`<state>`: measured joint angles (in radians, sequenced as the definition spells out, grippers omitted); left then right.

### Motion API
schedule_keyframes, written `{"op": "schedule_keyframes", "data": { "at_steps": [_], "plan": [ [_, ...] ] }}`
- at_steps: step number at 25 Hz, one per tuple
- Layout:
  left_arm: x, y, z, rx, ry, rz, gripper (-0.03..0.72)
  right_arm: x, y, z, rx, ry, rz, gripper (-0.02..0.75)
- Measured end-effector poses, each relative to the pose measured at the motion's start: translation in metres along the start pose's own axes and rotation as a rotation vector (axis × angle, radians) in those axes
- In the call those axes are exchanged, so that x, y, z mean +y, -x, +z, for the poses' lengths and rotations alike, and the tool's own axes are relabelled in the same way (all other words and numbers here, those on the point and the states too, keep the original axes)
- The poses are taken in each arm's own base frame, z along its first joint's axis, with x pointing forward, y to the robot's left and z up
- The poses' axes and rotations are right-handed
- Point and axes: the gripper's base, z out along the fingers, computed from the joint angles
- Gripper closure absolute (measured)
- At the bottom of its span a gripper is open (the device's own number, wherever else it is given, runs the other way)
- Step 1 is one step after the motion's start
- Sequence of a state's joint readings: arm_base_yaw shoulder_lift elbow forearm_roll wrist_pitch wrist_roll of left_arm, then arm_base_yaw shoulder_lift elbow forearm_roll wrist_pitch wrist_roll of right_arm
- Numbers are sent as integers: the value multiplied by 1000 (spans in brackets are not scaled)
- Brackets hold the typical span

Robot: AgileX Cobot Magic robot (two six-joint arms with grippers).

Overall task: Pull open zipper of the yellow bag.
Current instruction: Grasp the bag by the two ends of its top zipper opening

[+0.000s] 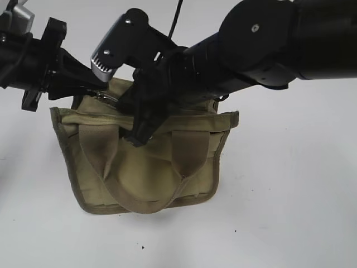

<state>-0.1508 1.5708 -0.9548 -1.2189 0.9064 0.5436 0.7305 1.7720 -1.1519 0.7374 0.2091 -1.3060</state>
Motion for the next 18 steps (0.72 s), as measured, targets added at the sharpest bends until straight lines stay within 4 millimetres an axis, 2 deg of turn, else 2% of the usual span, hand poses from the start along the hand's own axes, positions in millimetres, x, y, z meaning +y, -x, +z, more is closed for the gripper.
{"op": "schedule_keyframes", "data": {
  "at_steps": [5,11,18],
  "plan": [
    [-1,-1,0,8,-13,-5,683,-10,1,-17,-7,13,15,736],
    [-2,-1,0,12,-16,-6,684,-36,-18,-40,37,55,96,736],
    [-2,-1,0,12,-16,-5,684,-31,-20,-47,86,105,43,736]
  ]
}}
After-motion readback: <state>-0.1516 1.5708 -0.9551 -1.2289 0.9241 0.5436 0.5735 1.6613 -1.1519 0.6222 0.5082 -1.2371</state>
